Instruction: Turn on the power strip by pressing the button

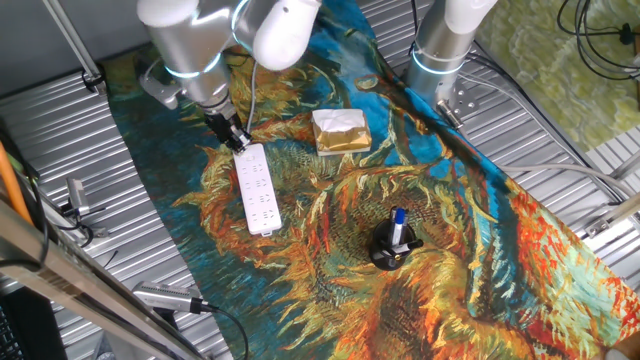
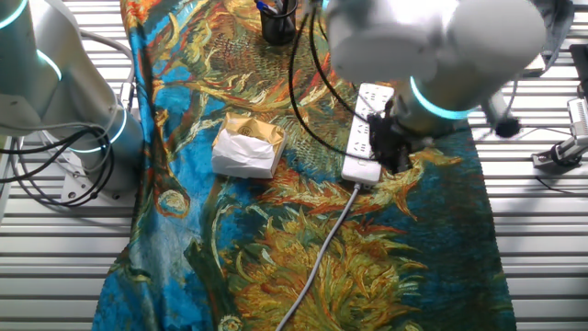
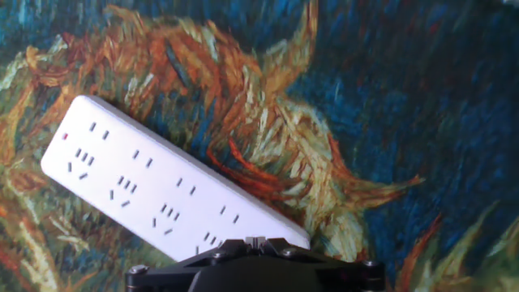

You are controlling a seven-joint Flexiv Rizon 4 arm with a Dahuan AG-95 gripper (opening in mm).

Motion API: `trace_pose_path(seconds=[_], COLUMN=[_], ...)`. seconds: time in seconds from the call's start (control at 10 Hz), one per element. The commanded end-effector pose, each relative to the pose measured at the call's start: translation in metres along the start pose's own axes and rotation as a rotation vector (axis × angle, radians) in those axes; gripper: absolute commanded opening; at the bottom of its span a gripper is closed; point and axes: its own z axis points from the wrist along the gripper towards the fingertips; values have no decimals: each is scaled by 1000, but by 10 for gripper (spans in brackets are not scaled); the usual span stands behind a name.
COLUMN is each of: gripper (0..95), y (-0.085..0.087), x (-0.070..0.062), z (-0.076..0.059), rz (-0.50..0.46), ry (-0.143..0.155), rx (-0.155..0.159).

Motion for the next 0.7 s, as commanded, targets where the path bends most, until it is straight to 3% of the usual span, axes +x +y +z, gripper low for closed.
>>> trace_pose_path(seconds=[0.1, 0.3, 0.7], gripper=[0, 0, 0], y=[-9, -11, -10], x=[-26, -38, -40], z=[-4, -7, -8], rz=[-30, -30, -7], ry=[-7, -9, -5], rx=[42, 45, 41])
